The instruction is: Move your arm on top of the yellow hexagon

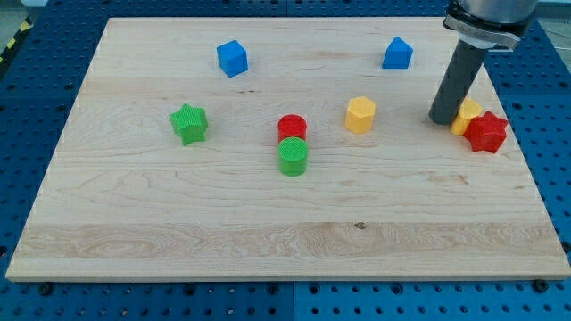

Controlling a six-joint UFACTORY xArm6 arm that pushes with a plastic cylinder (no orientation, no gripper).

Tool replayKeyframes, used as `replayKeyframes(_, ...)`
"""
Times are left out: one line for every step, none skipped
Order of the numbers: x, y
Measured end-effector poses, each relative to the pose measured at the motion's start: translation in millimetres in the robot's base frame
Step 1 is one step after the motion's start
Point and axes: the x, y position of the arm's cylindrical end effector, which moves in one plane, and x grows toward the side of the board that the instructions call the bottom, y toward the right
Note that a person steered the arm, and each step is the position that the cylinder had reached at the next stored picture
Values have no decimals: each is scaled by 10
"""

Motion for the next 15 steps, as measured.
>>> replayKeyframes(0, 8)
replayKeyframes(0, -57)
replayKeyframes(0, -129)
replayKeyframes(0, -129)
replayKeyframes(-1, -219)
replayKeyframes(-70, -390)
replayKeyframes(-82, -403)
replayKeyframes(-144, -541)
replayKeyframes(-309, -713)
replayKeyframes(-495, -814)
replayKeyframes(-544, -850)
replayKeyframes(-544, -872)
replayKeyframes(-544, -927)
replayKeyframes(-544, -959)
replayKeyframes(-544, -1003)
